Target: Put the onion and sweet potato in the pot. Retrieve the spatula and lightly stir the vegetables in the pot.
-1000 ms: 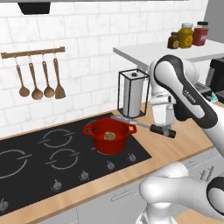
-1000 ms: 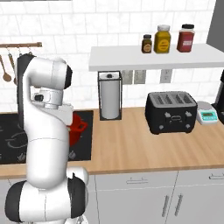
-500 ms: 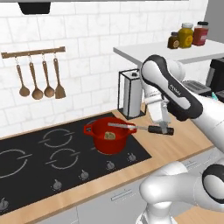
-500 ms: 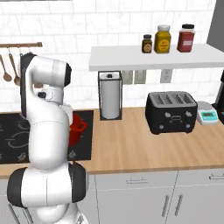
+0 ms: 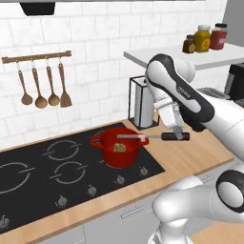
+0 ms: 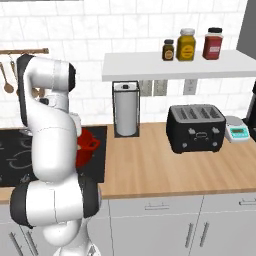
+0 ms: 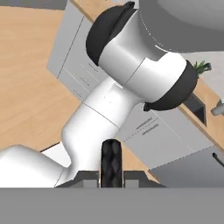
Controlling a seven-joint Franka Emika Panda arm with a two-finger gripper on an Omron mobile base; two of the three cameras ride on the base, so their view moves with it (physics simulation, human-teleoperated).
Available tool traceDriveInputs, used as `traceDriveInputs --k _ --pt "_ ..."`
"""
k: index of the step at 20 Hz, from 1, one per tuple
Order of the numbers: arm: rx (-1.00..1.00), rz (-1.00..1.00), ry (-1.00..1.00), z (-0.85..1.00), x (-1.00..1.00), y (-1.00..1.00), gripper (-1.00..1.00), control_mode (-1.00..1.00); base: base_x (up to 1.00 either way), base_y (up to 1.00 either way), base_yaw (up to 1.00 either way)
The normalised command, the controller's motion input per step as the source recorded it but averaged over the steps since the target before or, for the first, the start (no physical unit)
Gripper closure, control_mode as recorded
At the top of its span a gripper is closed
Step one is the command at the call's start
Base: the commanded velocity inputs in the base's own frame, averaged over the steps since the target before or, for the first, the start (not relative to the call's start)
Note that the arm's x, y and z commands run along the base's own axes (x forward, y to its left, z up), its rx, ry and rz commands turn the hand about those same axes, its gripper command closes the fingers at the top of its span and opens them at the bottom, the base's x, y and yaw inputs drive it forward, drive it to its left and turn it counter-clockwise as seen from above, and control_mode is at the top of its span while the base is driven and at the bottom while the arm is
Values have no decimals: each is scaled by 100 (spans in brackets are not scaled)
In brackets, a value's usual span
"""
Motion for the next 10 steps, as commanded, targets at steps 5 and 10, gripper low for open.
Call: traceDriveInputs --k 5,10 --pt "-12 0 0 28 -4 -36 100 -100 0 0 0" --pt "-48 7 3 0 13 -9 100 -100 0 0 0"
